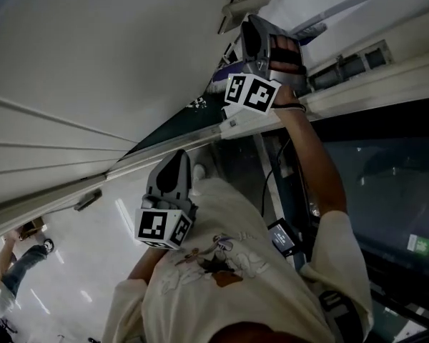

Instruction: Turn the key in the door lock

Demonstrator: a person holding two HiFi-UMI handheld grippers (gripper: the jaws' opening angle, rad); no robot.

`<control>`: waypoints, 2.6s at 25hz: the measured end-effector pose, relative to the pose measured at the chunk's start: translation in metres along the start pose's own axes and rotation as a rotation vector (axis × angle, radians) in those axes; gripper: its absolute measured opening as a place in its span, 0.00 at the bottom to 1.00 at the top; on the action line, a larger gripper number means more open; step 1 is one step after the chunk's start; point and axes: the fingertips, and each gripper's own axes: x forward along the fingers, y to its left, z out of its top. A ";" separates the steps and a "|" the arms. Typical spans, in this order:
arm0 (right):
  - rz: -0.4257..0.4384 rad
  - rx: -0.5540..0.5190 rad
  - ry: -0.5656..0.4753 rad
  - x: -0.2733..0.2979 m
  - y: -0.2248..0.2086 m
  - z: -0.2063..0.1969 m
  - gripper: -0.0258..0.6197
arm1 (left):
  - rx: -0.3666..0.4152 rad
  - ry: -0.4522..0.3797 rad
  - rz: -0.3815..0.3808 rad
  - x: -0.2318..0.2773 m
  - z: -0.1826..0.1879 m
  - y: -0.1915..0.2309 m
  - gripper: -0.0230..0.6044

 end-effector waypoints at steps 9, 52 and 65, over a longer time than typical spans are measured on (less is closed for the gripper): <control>-0.067 -0.424 0.079 0.021 0.006 -0.019 0.18 | -0.018 -0.016 -0.039 -0.003 0.010 0.014 0.04; 0.082 0.248 0.097 0.047 0.004 -0.025 0.10 | -0.030 -0.037 -0.108 0.027 0.027 -0.016 0.04; 0.251 0.932 0.045 0.046 -0.001 -0.029 0.09 | -0.017 -0.034 -0.096 0.027 0.025 -0.024 0.04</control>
